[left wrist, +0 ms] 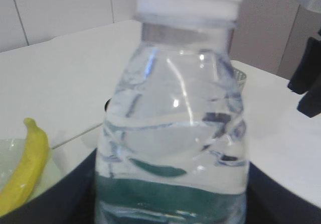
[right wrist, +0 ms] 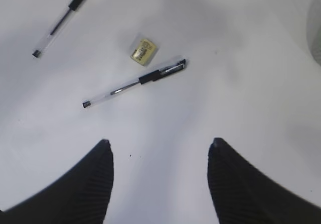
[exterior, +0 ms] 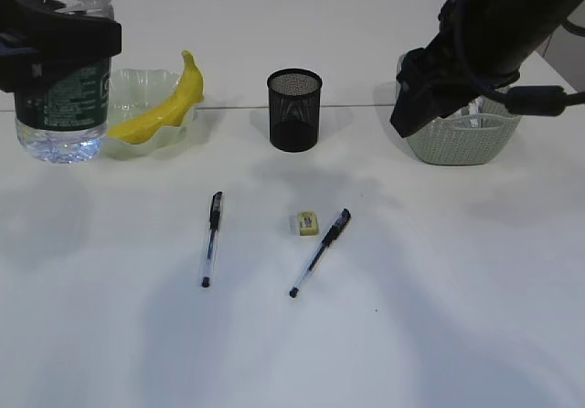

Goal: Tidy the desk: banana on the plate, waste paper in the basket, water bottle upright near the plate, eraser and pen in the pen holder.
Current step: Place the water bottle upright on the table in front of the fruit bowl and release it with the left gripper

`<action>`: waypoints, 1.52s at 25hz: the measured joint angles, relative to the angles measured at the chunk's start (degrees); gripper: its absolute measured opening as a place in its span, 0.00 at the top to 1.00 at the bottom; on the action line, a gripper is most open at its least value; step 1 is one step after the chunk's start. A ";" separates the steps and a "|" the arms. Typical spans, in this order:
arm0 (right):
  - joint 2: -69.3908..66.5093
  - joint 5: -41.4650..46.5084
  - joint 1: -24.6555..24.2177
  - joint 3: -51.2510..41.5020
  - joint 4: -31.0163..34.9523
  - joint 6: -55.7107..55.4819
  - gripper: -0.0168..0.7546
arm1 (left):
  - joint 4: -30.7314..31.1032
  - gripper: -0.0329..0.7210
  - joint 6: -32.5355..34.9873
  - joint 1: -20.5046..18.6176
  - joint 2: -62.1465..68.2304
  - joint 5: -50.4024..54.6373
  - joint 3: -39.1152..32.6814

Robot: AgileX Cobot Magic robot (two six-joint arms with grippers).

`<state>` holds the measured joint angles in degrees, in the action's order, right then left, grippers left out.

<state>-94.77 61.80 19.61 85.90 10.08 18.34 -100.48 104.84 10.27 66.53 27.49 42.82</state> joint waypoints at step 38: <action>0.00 -0.04 0.00 -0.62 -1.59 -2.44 0.42 | -2.54 0.38 11.69 0.00 12.68 -18.09 -2.50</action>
<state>-94.77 61.76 19.61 85.27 8.48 15.90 -103.01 116.53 10.27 79.20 9.40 40.32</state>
